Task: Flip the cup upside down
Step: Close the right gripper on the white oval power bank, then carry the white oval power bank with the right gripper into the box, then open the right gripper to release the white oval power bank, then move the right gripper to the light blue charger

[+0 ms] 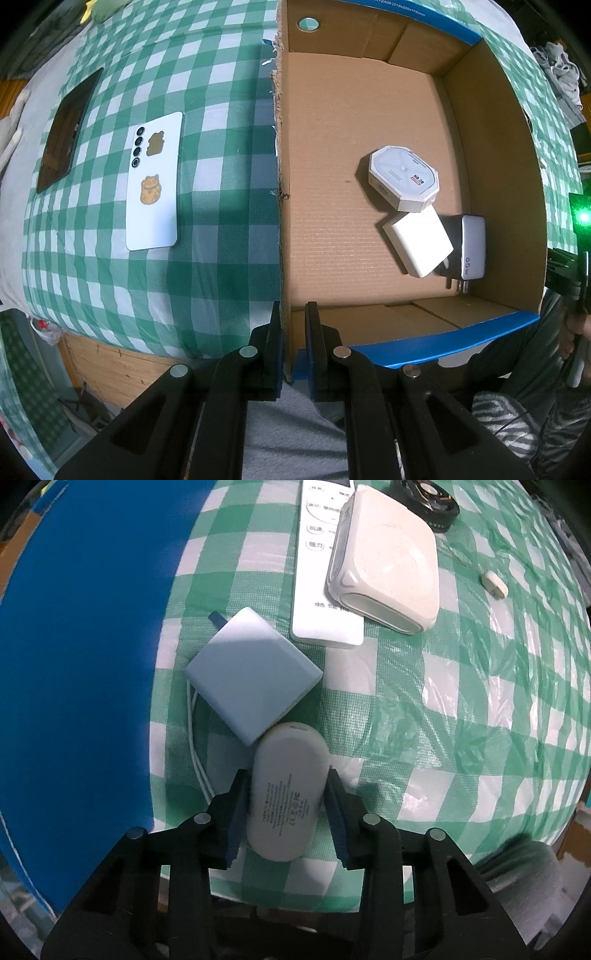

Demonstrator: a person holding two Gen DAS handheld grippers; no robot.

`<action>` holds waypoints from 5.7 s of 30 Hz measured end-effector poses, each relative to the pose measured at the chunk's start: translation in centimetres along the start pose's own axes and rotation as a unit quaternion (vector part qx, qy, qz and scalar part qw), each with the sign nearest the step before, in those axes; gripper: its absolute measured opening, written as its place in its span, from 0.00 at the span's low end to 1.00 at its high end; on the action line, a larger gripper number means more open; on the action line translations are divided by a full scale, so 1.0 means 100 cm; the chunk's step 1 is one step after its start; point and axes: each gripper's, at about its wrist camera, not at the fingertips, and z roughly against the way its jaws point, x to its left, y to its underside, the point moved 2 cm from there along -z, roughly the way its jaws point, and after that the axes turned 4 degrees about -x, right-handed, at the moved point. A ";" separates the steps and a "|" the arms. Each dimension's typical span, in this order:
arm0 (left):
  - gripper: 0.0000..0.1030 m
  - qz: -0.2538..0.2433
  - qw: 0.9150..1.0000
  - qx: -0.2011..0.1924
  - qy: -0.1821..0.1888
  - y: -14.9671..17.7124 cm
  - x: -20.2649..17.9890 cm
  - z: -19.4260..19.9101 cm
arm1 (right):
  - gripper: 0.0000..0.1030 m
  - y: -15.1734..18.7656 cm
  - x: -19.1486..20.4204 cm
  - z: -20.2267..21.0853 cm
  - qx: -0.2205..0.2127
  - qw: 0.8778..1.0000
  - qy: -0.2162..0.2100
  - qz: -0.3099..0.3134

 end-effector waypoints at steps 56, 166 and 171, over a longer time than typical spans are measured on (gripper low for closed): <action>0.08 0.001 1.000 -0.001 0.000 0.000 0.006 0.002 | 0.36 -0.066 0.212 0.178 -0.106 0.971 -0.117 0.178; 0.09 0.001 1.000 0.002 -0.003 0.003 0.001 -0.002 | 0.66 -0.061 0.041 0.010 0.002 0.977 -0.068 0.201; 0.09 0.002 1.000 0.002 -0.004 0.003 0.002 -0.002 | 0.68 -0.063 0.057 0.003 0.010 0.976 -0.050 0.214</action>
